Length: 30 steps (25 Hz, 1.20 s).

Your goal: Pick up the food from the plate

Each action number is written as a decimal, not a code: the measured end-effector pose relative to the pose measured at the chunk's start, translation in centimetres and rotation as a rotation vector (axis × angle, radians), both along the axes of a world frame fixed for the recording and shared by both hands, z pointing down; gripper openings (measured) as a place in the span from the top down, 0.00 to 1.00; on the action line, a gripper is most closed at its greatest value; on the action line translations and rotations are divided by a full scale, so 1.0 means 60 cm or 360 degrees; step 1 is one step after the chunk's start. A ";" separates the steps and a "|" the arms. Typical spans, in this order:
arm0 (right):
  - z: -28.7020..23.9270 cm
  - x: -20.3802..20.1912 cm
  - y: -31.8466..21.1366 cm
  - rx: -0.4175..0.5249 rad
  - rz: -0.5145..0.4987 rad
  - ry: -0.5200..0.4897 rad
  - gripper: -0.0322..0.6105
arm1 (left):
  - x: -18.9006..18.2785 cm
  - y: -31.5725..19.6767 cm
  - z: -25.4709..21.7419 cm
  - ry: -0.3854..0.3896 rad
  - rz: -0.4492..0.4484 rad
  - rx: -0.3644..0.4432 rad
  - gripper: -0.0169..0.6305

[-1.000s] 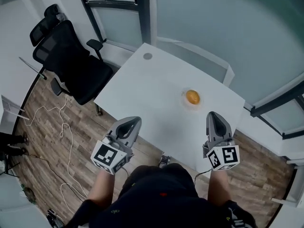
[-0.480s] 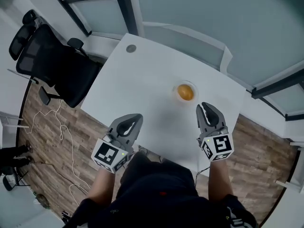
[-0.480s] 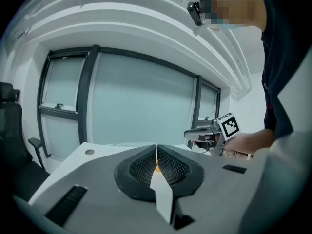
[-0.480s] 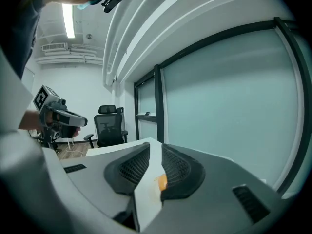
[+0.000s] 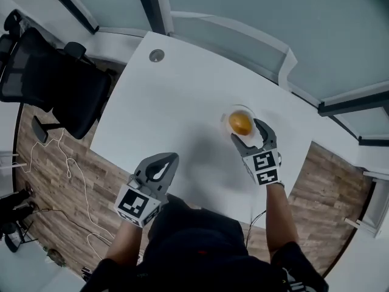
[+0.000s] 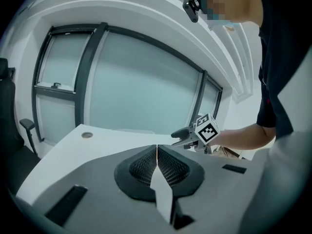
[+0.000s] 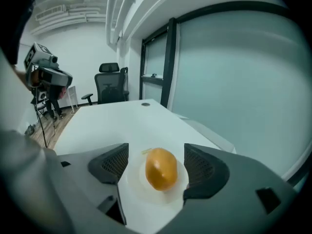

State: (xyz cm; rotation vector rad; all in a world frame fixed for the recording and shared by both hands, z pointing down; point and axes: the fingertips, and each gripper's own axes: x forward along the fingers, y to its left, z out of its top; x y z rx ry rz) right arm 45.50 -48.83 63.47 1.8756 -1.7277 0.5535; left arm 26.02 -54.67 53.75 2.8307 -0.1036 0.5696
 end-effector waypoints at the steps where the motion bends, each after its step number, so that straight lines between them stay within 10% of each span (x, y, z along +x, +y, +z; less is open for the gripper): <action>1: 0.019 0.010 -0.008 -0.0052 0.0002 -0.0011 0.41 | 0.000 -0.010 0.009 -0.0005 -0.0002 -0.0004 0.94; 16: 0.166 0.048 -0.049 -0.0471 -0.0014 -0.0153 0.37 | -0.025 -0.078 0.048 -0.0076 -0.0116 -0.0103 0.94; 30: -0.166 -0.050 -0.014 0.0414 0.0044 -0.0026 0.37 | -0.042 -0.031 -0.075 0.0130 -0.0042 -0.0040 0.94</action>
